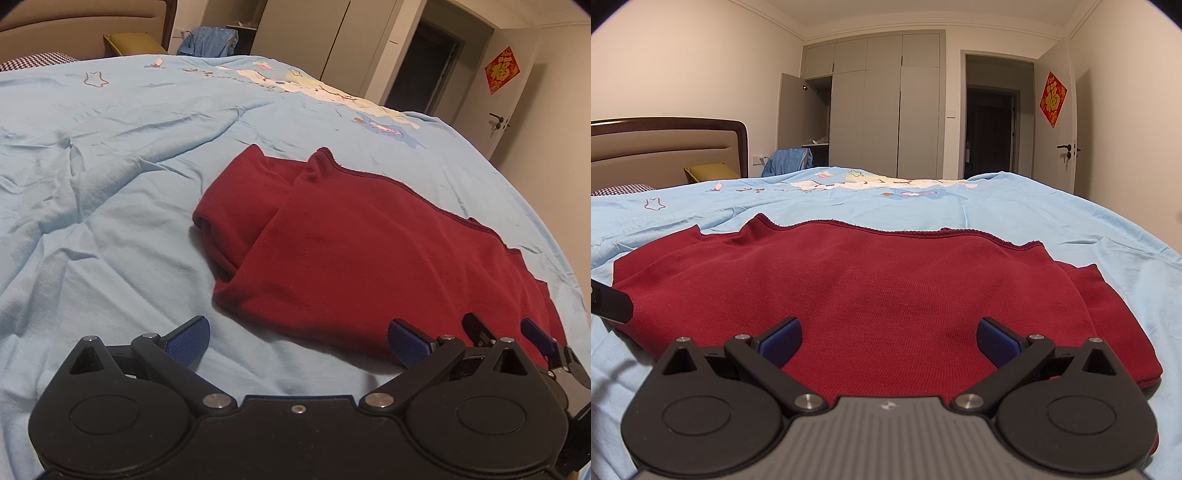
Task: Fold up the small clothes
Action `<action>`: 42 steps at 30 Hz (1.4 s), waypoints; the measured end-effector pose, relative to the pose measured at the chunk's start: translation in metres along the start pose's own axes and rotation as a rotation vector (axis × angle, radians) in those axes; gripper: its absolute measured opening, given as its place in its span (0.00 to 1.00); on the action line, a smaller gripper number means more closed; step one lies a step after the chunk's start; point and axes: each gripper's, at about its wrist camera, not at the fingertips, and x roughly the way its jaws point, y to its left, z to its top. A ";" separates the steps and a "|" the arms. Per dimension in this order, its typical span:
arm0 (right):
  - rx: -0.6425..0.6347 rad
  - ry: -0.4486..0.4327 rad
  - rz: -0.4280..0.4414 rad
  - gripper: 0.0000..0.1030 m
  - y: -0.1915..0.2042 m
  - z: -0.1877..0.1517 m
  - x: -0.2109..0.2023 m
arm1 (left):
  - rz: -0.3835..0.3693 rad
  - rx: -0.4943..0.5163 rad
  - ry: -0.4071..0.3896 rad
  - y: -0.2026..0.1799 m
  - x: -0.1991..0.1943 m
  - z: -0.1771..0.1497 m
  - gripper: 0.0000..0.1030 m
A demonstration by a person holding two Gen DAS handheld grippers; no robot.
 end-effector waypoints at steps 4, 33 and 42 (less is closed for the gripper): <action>0.000 0.000 0.000 1.00 0.000 0.000 0.000 | -0.045 -0.021 0.010 0.000 0.000 0.000 0.99; 0.001 -0.001 0.000 1.00 0.000 -0.001 0.001 | -0.184 -0.115 0.016 -0.001 0.032 0.027 0.99; 0.001 -0.002 0.000 1.00 0.000 -0.001 0.001 | -0.138 -0.135 0.000 0.007 0.040 0.025 0.99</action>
